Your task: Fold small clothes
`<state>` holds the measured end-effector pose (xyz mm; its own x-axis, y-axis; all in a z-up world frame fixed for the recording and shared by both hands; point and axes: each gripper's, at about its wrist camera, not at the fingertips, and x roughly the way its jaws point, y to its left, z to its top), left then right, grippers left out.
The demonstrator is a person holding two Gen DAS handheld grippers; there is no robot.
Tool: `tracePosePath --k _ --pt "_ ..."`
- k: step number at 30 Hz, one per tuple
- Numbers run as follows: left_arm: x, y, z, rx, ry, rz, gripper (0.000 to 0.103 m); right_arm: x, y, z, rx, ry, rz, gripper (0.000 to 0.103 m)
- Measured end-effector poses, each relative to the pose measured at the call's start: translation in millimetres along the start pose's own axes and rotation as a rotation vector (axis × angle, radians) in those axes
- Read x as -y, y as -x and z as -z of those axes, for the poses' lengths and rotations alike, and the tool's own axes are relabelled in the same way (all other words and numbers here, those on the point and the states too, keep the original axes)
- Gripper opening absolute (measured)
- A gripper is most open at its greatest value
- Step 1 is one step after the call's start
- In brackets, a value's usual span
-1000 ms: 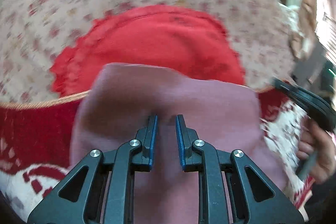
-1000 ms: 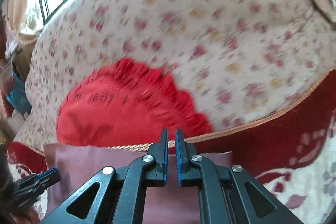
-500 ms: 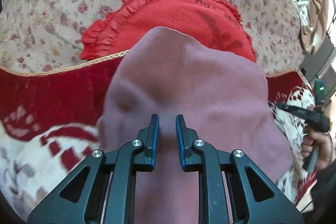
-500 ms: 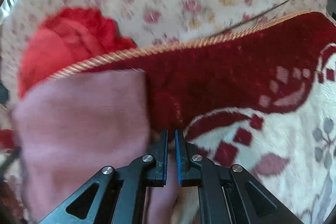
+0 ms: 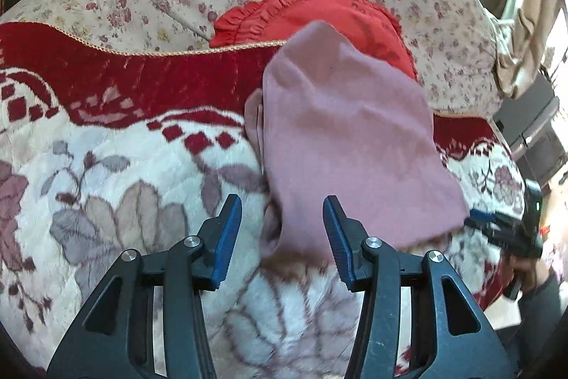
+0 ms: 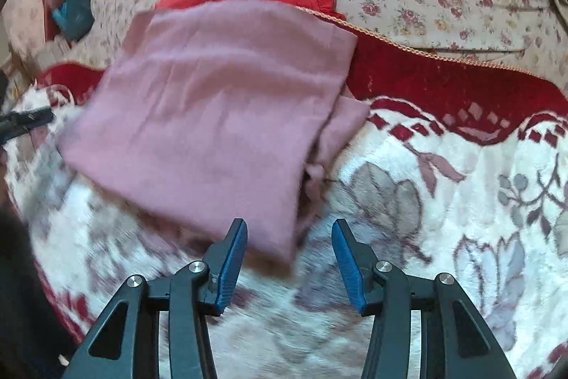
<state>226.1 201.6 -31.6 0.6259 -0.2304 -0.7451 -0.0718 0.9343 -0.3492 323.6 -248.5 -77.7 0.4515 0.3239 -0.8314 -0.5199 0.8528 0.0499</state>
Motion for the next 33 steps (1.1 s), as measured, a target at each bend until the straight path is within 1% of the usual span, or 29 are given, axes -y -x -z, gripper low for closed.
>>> tracePosePath --k 1,2,3,4,5,7,12,13,14,16,17,18,19,20,23,25,27,31,33 --pt "0 -5 1 -0.017 0.006 0.002 0.047 5 -3 1 -0.005 -0.009 -0.017 0.036" --pt "-1 -8 1 -0.027 0.014 0.006 0.047 10 -6 1 -0.007 -0.024 -0.031 0.032" --pt "-1 -12 0 -0.031 0.018 0.011 0.047 14 -6 2 -0.007 -0.037 -0.051 0.031" --pt "-1 -16 -1 -0.029 0.014 0.011 0.047 14 -8 1 -0.005 -0.036 -0.067 0.028" --pt "1 -19 -2 -0.030 0.004 0.005 0.047 13 -9 0 -0.002 -0.020 -0.066 0.025" --pt "4 -27 -2 -0.037 -0.017 -0.026 0.047 7 -12 -4 0.003 -0.003 -0.063 0.024" --pt "11 -40 2 -0.087 -0.053 -0.011 0.047 -3 -13 -12 0.013 0.002 -0.083 0.023" --pt "14 -43 1 -0.093 -0.067 -0.005 0.047 -5 -15 -13 0.009 0.007 -0.082 0.021" --pt "15 -45 1 -0.091 -0.075 -0.006 0.047 -6 -16 -14 0.007 0.011 -0.083 0.013" --pt "17 -49 -1 -0.077 -0.081 -0.007 0.047 -6 -17 -15 0.006 0.001 -0.082 0.010" --pt "17 -48 -3 -0.064 -0.080 -0.001 0.044 -6 -17 -15 0.006 -0.008 -0.089 0.008" --pt "16 -46 -4 -0.042 -0.075 0.007 0.019 -5 -16 -15 0.006 -0.012 -0.095 0.008" --pt "15 -44 -5 -0.039 -0.077 0.016 0.005 -5 -16 -15 0.006 -0.015 -0.096 0.007" --pt "14 -42 -4 -0.037 -0.080 0.027 0.003 -5 -15 -14 0.006 -0.017 -0.100 0.007" --pt "15 -40 1 -0.058 -0.088 0.056 0.003 -1 -7 -12 0.028 -0.039 -0.136 0.006" --pt "16 -37 4 -0.059 -0.090 0.056 0.003 2 2 -8 0.050 -0.048 -0.156 0.006" --pt "16 -32 7 -0.063 -0.080 0.075 0.003 7 9 -3 0.064 -0.062 -0.173 0.006" --pt "8 -20 19 -0.089 -0.008 0.105 0.003 12 15 12 0.043 -0.071 -0.192 0.006" --pt "3 -20 21 -0.099 0.025 0.093 0.002 13 15 19 0.027 -0.068 -0.191 0.006"
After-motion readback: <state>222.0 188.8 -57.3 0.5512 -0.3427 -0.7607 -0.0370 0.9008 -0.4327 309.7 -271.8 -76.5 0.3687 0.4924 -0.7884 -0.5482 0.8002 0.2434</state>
